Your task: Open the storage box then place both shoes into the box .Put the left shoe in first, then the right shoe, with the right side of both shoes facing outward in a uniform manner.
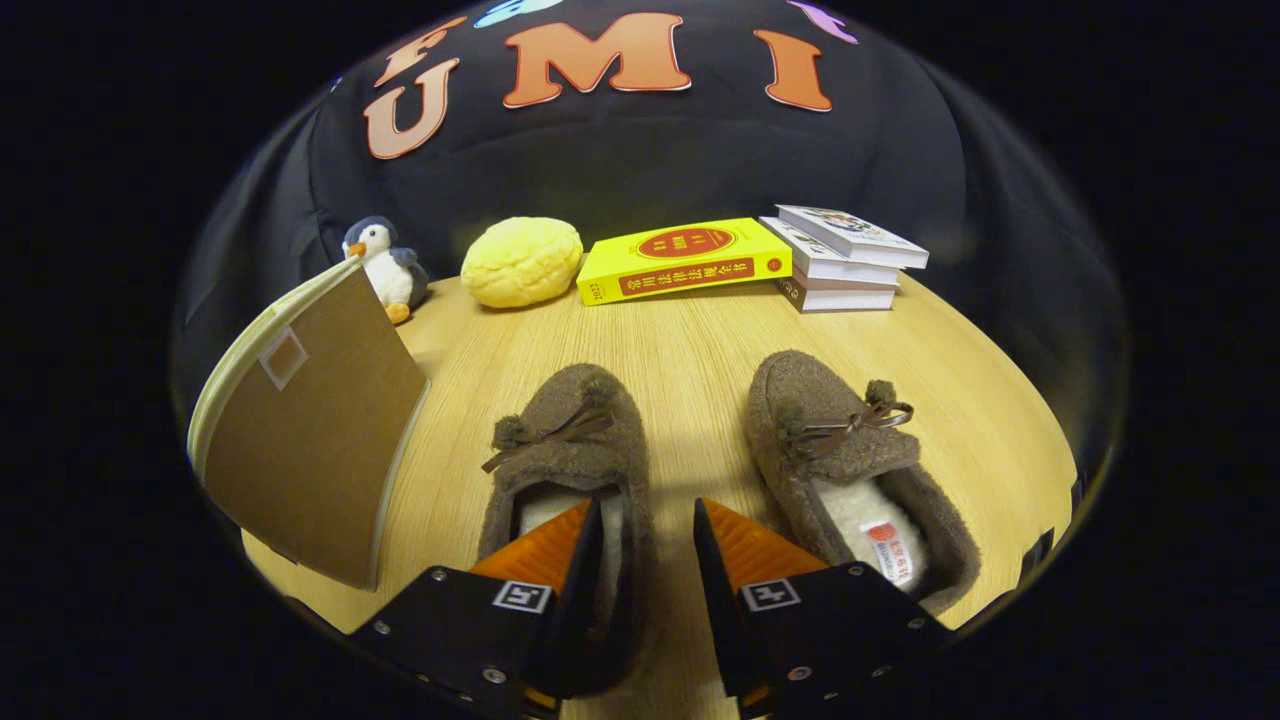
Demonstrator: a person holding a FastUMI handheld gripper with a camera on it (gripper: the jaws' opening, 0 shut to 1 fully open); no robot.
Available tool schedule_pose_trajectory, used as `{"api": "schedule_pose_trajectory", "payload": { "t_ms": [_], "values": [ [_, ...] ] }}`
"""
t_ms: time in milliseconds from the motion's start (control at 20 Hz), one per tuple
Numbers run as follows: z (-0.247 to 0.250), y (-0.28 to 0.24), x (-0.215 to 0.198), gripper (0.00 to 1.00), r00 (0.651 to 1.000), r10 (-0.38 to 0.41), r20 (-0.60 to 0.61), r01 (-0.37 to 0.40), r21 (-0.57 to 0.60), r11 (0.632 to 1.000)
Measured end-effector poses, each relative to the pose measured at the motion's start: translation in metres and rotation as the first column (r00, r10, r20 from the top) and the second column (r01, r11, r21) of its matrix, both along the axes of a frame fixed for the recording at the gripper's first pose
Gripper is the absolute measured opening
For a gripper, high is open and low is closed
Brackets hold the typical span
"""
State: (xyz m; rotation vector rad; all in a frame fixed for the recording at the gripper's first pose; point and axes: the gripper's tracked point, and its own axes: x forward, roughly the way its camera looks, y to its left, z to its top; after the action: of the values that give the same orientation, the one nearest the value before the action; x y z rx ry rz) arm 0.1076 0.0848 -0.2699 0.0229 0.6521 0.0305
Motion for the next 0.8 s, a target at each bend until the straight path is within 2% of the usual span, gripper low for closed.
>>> {"api": "schedule_pose_trajectory", "payload": {
  "t_ms": [50, 200, 250, 350, 600, 800],
  "values": [
    [-0.002, 0.003, 0.002, 0.43, 1.0, 0.0, -0.001, 0.0, 0.013, 1.0],
    [-0.007, 0.007, 0.009, 0.23, 1.0, 0.0, -0.006, 0.001, 0.024, 1.0],
    [-0.006, 0.006, 0.009, 0.12, 1.0, -0.01, -0.007, 0.01, 0.032, 0.999],
    [-0.003, 0.007, 0.007, 0.04, 1.0, -0.022, -0.018, 0.023, 0.042, 0.999],
    [0.028, 0.007, 0.002, 0.01, 0.997, -0.079, 0.015, 0.079, 0.007, 0.997],
    [0.083, 0.016, -0.002, 0.01, 0.988, -0.129, 0.085, 0.126, 0.038, 0.991]
  ]
}}
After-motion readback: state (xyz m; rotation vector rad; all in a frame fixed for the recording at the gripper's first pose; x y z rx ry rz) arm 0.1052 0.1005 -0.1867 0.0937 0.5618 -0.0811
